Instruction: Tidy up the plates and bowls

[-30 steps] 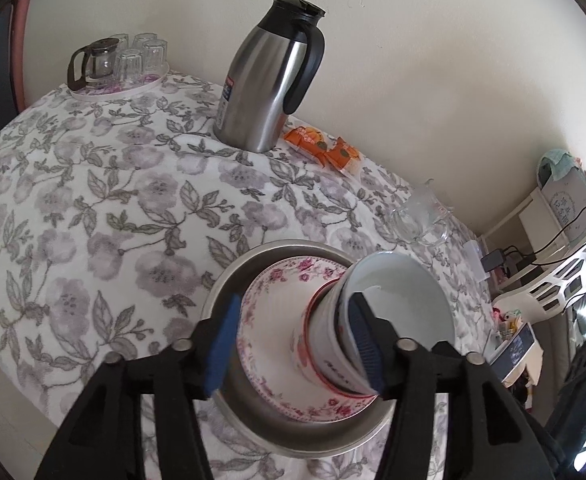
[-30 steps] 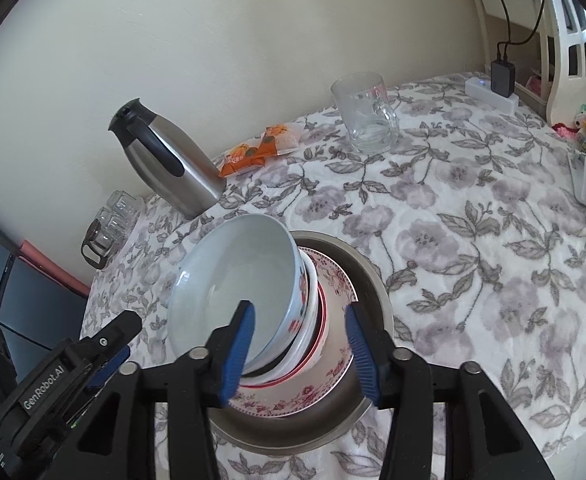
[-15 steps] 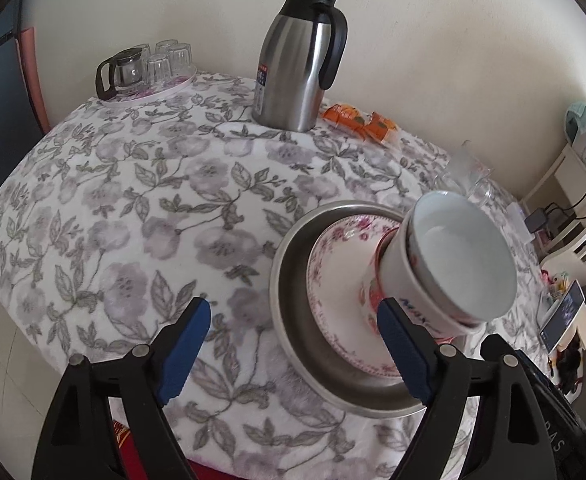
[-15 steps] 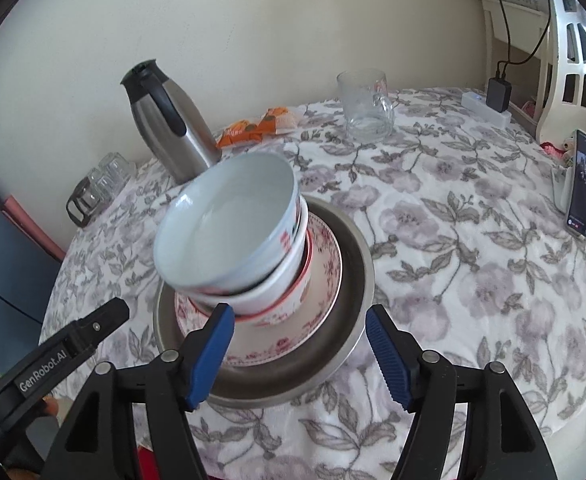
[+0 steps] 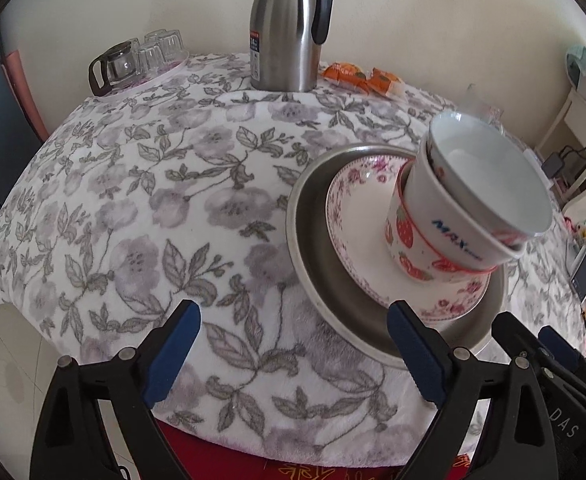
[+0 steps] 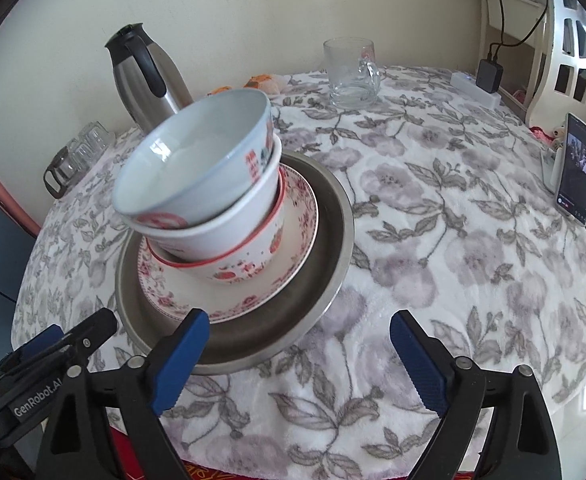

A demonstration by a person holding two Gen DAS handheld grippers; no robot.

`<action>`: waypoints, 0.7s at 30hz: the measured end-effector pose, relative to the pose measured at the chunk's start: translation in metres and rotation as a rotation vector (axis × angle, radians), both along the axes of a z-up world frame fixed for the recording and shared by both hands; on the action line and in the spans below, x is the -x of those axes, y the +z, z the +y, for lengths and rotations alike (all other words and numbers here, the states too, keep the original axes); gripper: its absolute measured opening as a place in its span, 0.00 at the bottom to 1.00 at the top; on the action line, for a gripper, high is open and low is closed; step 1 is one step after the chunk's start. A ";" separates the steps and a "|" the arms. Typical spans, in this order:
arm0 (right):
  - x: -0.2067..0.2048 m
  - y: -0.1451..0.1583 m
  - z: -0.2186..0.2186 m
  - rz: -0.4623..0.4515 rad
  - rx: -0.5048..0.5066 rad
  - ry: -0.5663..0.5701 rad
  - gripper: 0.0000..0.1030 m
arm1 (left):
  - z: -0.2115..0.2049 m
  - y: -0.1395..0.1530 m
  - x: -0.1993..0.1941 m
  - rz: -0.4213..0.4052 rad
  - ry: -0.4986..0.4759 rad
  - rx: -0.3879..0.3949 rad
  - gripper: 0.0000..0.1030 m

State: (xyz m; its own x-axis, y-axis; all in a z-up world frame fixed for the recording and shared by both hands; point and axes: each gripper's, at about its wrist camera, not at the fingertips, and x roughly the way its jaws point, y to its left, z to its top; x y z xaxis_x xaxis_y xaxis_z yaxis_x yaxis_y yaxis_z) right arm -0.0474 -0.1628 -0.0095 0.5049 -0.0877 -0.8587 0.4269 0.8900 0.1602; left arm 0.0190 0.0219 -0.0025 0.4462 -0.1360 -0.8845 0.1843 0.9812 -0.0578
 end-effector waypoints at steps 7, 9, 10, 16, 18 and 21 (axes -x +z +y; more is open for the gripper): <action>0.005 -0.007 0.001 0.028 0.011 0.005 1.00 | 0.002 -0.011 0.004 0.022 -0.002 -0.012 0.92; 0.006 -0.009 0.001 0.033 0.013 0.004 1.00 | 0.002 -0.013 0.005 0.030 -0.003 -0.009 0.92; 0.007 -0.009 0.001 0.033 0.015 0.004 1.00 | 0.002 -0.014 0.005 0.035 0.000 -0.016 0.92; 0.012 -0.013 0.002 0.045 0.024 0.007 1.00 | -0.001 -0.017 0.009 0.037 -0.013 -0.032 0.92; 0.013 -0.015 0.002 0.051 0.024 0.005 1.00 | -0.002 -0.018 0.010 0.035 -0.014 -0.044 0.92; 0.016 -0.017 0.001 0.061 0.023 0.000 1.00 | -0.003 -0.020 0.010 0.045 -0.019 -0.065 0.92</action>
